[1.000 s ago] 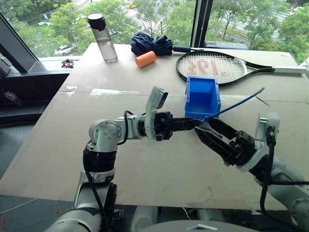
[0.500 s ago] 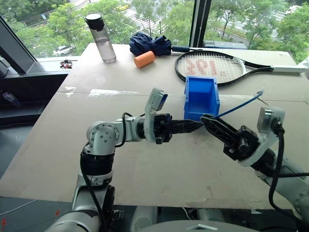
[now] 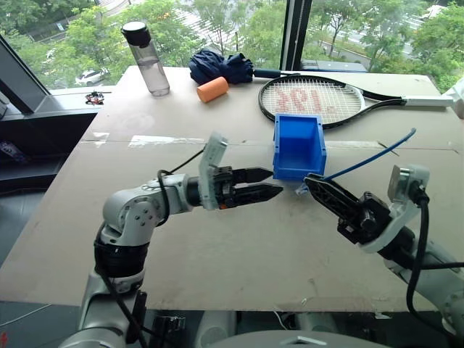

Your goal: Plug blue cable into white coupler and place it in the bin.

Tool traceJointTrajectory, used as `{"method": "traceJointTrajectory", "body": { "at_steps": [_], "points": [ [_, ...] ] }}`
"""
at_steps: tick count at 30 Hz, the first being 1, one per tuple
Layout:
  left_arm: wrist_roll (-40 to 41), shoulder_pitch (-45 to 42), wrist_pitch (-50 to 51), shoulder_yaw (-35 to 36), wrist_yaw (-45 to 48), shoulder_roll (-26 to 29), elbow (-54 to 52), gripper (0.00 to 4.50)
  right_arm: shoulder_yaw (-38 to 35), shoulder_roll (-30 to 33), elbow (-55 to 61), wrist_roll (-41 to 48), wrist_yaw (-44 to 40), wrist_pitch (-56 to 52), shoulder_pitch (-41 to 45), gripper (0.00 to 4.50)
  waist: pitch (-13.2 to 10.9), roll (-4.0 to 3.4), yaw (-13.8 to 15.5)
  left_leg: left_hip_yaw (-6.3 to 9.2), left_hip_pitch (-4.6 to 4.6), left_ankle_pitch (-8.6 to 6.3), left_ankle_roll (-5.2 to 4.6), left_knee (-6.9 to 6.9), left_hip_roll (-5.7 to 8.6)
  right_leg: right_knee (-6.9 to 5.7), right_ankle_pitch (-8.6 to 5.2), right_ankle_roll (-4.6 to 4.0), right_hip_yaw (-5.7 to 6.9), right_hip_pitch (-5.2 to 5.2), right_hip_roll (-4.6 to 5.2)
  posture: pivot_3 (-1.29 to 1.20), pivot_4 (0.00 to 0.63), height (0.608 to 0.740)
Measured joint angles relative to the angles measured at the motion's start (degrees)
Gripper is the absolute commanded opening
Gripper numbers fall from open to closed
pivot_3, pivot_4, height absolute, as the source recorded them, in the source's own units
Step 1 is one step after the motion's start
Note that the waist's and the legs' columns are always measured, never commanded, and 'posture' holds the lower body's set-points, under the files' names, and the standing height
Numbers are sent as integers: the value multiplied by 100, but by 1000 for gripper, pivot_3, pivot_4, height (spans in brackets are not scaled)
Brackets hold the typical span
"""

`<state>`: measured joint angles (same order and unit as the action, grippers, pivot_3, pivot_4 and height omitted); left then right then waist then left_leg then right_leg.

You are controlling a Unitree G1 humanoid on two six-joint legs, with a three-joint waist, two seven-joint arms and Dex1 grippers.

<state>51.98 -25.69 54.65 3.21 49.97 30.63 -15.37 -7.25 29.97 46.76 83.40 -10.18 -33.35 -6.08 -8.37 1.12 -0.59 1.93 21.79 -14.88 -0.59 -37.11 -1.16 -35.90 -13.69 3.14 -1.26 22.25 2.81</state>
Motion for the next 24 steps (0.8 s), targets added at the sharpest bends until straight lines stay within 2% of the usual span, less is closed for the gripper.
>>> {"method": "traceJointTrajectory", "body": {
  "at_steps": [2,4,6,7,16,24],
  "points": [
    [-298,77,-389,80,55,220,11,4217,1,0,-2,-6,-17,17,14,0,0,0,13,-1,2,0,0,-1,2,2,0,0,0,1,2,0,150,740],
    [-1598,712,-1762,93,386,1103,371,4217,27,12,-84,-80,-152,24,62,0,-1,-1,-8,-9,-2,0,0,8,0,5,0,-2,-23,11,3,0,150,740],
    [-1807,813,-1970,86,435,1166,497,4217,38,14,-119,-100,-181,21,74,0,-5,-7,-1,-8,0,0,0,10,0,4,0,-2,-23,13,3,0,150,740],
    [-2136,994,-2427,32,549,1194,617,4217,74,14,-209,-145,-229,12,129,0,-5,-6,12,-9,4,0,0,9,-1,5,0,-2,-22,15,4,0,150,740],
    [-3074,1172,-3584,-391,529,816,1311,4217,215,27,-323,-465,-402,-18,263,0,-6,-3,135,-13,10,0,0,3,-4,6,0,-1,-24,16,14,0,150,740],
    [-3650,514,-4274,-830,624,390,2469,4217,290,-26,-290,-725,-368,0,141,0,-3,3,126,-31,13,0,0,-1,4,4,2,1,-18,17,9,0,150,740]
  ]
}}
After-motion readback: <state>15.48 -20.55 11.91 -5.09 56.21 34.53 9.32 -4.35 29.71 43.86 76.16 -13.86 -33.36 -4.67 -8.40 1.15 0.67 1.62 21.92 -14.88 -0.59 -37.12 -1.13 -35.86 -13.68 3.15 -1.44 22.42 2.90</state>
